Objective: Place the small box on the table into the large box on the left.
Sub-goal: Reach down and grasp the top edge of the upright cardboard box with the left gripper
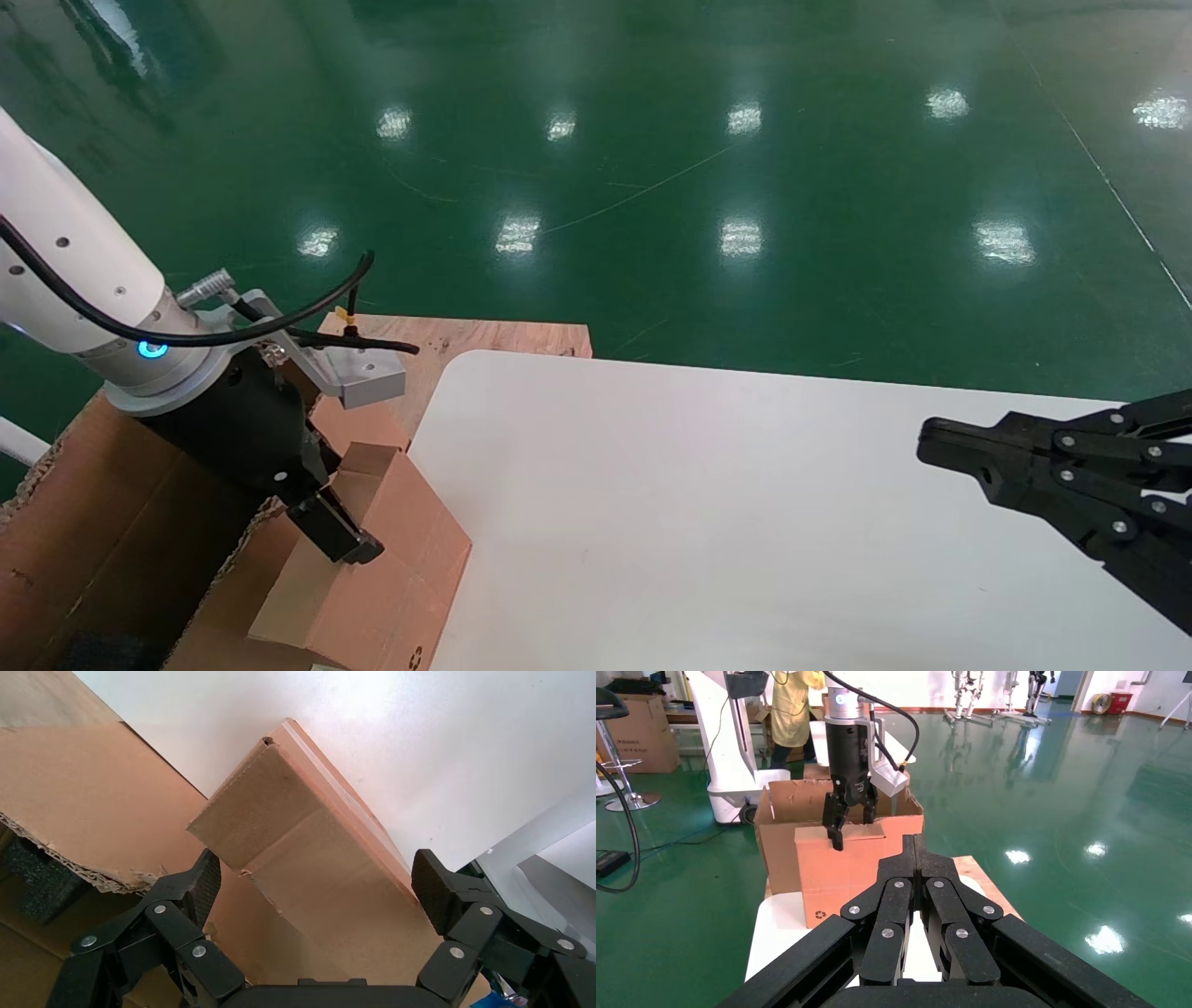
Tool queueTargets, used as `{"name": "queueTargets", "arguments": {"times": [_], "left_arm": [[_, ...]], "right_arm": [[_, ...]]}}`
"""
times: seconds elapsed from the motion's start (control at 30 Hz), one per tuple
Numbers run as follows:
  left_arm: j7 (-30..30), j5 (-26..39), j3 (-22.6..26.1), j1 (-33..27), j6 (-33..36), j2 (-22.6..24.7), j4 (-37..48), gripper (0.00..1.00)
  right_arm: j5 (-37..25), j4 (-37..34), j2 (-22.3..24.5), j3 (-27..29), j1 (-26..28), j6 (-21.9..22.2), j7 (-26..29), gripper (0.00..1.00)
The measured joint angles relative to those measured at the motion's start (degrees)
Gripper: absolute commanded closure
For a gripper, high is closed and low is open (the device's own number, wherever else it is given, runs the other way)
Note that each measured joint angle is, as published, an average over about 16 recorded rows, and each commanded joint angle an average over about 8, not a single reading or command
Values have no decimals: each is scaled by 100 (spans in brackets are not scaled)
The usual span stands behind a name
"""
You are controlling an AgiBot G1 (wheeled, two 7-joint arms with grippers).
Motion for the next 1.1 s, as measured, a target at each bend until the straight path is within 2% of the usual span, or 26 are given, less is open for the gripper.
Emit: {"name": "queueTargets", "arguments": {"times": [0.03, 0.1, 0.17, 0.23, 0.27, 0.3, 1.1], "left_arm": [[-4, 3, -2, -3, -11, -4, -1, 12], [-7, 5, -4, -5, -21, -8, -2, 37], [-8, 8, -7, -8, -29, -11, -3, 62], [-6, 7, -8, -7, -23, -10, -3, 87], [-5, 6, -8, -6, -18, -8, -3, 96], [-3, 6, -8, -5, -12, -7, -2, 100], [12, -8, -3, 10, 43, 12, 7, 100]], "right_arm": [[0, 0, 0, 0, 0, 0, 0, 65], [0, 0, 0, 0, 0, 0, 0, 42], [0, 0, 0, 0, 0, 1, 0, 23], [1, 0, 0, 0, 0, 1, 0, 6], [1, 0, 0, 0, 0, 1, 0, 0], [1, 0, 0, 0, 0, 1, 0, 0], [1, 0, 0, 0, 0, 1, 0, 0]]}}
